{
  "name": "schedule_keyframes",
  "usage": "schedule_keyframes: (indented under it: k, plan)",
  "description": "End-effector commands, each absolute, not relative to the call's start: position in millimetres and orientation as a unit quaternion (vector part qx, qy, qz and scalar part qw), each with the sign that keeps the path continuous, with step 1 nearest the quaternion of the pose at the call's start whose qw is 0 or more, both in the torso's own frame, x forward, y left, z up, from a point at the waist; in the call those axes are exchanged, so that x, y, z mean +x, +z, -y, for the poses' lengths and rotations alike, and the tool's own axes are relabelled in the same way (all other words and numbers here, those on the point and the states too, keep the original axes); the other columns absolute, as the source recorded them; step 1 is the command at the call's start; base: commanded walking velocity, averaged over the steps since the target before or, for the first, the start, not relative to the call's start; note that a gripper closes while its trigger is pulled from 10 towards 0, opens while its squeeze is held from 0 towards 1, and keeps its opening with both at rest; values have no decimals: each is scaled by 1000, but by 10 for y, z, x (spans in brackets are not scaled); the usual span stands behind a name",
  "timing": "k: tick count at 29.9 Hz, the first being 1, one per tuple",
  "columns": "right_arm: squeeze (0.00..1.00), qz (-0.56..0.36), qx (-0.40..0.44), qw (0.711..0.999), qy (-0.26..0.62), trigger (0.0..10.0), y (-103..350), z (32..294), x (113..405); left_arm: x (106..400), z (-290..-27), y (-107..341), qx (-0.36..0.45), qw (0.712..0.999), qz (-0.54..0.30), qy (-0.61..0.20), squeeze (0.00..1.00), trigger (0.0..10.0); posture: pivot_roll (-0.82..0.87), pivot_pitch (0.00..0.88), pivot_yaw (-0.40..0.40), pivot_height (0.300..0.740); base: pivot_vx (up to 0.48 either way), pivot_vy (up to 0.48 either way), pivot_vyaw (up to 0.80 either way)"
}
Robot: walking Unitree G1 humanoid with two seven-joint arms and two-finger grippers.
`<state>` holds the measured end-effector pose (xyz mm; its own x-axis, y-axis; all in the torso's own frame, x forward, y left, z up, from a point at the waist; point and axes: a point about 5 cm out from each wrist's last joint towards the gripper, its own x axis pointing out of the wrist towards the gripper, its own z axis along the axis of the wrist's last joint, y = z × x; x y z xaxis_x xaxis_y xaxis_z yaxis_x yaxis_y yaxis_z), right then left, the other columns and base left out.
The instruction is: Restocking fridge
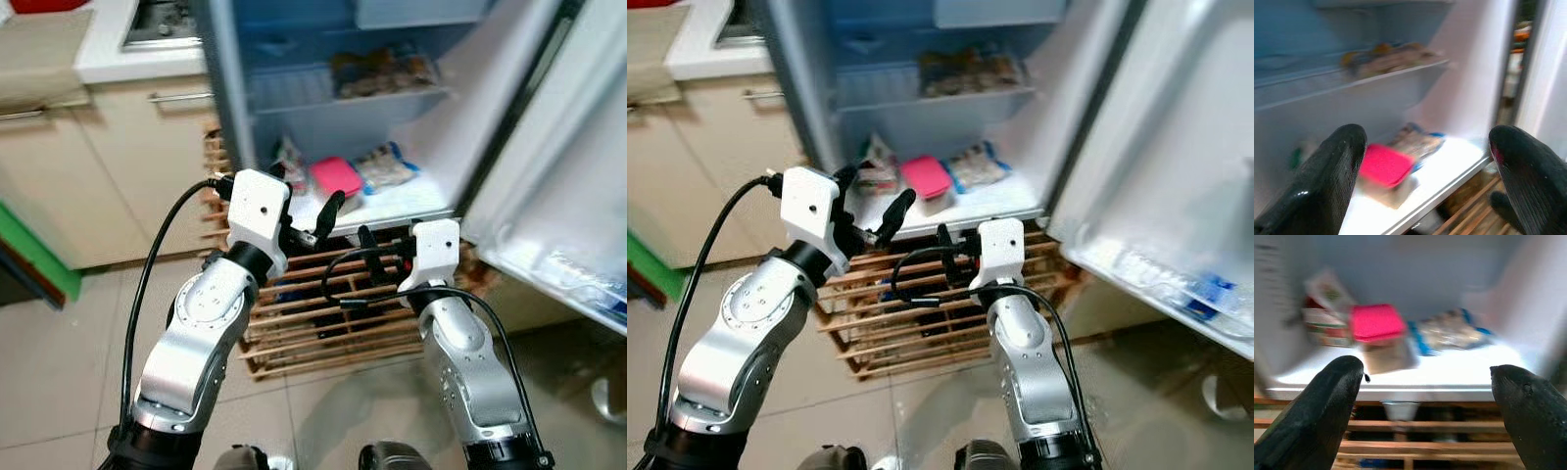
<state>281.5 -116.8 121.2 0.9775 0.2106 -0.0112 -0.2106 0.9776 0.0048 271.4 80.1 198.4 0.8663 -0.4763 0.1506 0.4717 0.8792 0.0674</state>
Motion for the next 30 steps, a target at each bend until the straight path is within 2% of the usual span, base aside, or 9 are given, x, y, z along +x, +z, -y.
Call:
schedule_keyframes:
  k: [1, 10, 15, 19, 24, 27, 30]
  plan:
    - [0, 2, 7, 994, 110, 10000, 1263, 1130, 2816, 2713, -833, 2006, 18, 966, 89, -240, 0, 10000, -88, 161, 43, 740, 382, -285, 0]
    - [0, 1, 11, 991, 131, 10000, 1267, 1076, 2812, 2764, -931, 2012, 3, 975, 84, -204, 0, 10000, -84, 163, 38, 740, 443, -29, 0]
    - [0, -10, 32, 986, 162, 10000, 1251, 966, 2797, 2742, -995, 1959, 15, 977, 71, -202, 0, 10000, -74, 168, 35, 740, 0, 0, 0]
    - [0, -31, 58, 975, 213, 10000, 1213, 732, 2812, 2634, -1266, 1848, 72, 974, 43, -210, 0, 10000, -18, 227, 35, 740, 0, 0, 0]
    - [0, -42, 58, 971, 230, 10000, 1152, 592, 2844, 2485, -1542, 1856, 95, 976, 22, -196, 0, 10000, 65, 284, 39, 740, 0, 0, 0]
    - [0, -42, 58, 970, 232, 10000, 1148, 552, 2847, 2436, -1561, 1859, 117, 974, 16, -192, 0, 10000, 89, 303, 44, 740, 0, 0, 0]
    - [0, -45, 60, 967, 244, 10000, 1130, 453, 2851, 2291, -1497, 1841, 131, 964, 11, -232, 0, 10000, 115, 327, 54, 740, 0, 0, 0]
